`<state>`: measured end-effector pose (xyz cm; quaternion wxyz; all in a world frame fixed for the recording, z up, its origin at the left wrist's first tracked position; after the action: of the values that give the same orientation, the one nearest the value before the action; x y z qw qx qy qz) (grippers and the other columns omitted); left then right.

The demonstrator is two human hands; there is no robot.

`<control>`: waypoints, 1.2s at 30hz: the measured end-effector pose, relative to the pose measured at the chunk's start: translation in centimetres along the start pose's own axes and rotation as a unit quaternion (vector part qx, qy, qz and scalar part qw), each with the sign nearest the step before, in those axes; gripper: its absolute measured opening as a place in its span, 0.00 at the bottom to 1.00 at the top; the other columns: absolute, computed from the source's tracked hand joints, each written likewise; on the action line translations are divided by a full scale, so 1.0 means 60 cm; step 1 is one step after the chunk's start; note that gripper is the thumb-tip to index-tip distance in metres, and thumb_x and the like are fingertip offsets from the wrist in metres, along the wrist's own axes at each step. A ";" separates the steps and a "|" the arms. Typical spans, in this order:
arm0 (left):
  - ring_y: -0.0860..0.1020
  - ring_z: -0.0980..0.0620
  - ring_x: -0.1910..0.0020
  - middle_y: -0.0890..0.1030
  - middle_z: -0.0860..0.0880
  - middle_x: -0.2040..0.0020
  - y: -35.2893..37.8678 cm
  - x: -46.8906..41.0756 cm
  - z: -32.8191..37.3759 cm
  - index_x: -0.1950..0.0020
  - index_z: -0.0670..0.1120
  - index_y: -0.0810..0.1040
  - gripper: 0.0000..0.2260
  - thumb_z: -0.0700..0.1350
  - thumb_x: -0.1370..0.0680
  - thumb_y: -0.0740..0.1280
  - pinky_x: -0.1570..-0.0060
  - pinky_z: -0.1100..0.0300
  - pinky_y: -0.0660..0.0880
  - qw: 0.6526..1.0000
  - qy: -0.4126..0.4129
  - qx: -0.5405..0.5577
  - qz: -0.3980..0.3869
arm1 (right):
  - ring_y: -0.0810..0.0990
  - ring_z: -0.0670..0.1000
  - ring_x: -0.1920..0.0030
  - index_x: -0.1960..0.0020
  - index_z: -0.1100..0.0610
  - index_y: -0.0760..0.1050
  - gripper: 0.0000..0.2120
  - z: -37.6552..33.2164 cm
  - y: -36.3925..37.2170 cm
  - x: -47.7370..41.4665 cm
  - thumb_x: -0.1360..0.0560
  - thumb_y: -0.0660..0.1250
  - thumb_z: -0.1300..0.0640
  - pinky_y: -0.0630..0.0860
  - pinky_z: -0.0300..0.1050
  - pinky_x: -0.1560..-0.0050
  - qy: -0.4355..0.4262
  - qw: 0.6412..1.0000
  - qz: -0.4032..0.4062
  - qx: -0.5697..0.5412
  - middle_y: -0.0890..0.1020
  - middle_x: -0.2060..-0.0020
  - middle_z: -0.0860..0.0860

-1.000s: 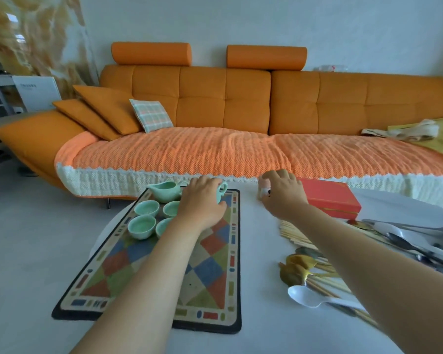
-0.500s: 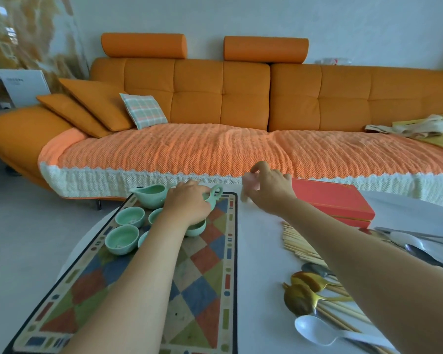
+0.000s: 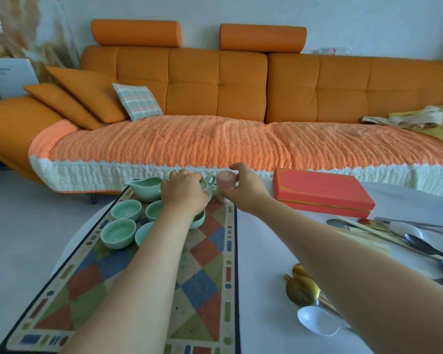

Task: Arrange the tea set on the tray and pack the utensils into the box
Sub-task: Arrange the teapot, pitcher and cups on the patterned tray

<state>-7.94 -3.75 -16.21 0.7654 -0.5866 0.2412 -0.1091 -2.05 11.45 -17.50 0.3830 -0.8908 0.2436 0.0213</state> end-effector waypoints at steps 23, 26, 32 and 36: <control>0.71 0.49 0.39 0.75 0.52 0.42 0.005 0.191 0.389 0.36 0.53 0.76 0.13 0.50 0.21 0.64 0.39 0.51 0.70 0.945 0.243 0.214 -0.051 | 0.80 0.49 0.54 0.41 0.49 0.78 0.14 0.156 -0.394 0.284 0.23 0.62 0.61 0.80 0.47 0.51 0.109 0.987 0.073 0.089 0.81 0.47 0.47; 0.71 0.50 0.40 0.75 0.52 0.42 0.007 0.224 0.465 0.35 0.53 0.75 0.14 0.49 0.21 0.63 0.40 0.49 0.71 0.928 0.291 0.215 -0.088 | 0.78 0.50 0.45 0.39 0.48 0.78 0.16 0.197 -0.461 0.337 0.25 0.65 0.58 0.77 0.49 0.42 0.147 0.976 0.048 0.156 0.80 0.43 0.47; 0.68 0.45 0.34 0.75 0.48 0.35 0.039 0.289 0.602 0.34 0.49 0.75 0.19 0.48 0.24 0.66 0.35 0.52 0.66 0.903 0.379 0.166 -0.116 | 0.67 0.57 0.37 0.35 0.46 0.66 0.31 0.280 -0.533 0.432 0.34 0.72 0.45 0.69 0.54 0.39 0.258 0.929 -0.009 0.266 0.67 0.39 0.53; 0.63 0.45 0.32 0.70 0.47 0.32 0.064 0.319 0.651 0.29 0.50 0.70 0.24 0.54 0.25 0.67 0.34 0.52 0.64 0.898 0.395 0.121 -0.149 | 0.67 0.55 0.44 0.34 0.47 0.61 0.34 0.315 -0.543 0.471 0.36 0.74 0.48 0.71 0.52 0.43 0.285 0.916 -0.057 0.276 0.65 0.43 0.51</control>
<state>27.47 21.76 -16.83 0.6472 -0.4271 0.4185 -0.4729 40.32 31.90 -15.32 0.5286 -0.7304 0.2877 -0.3229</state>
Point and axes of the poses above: each hand's wrist, its own x-axis away from the middle knuckle, its own y-axis out of the palm, z = x × y, the point moved 1 cm from there along -x, towards the middle knuckle
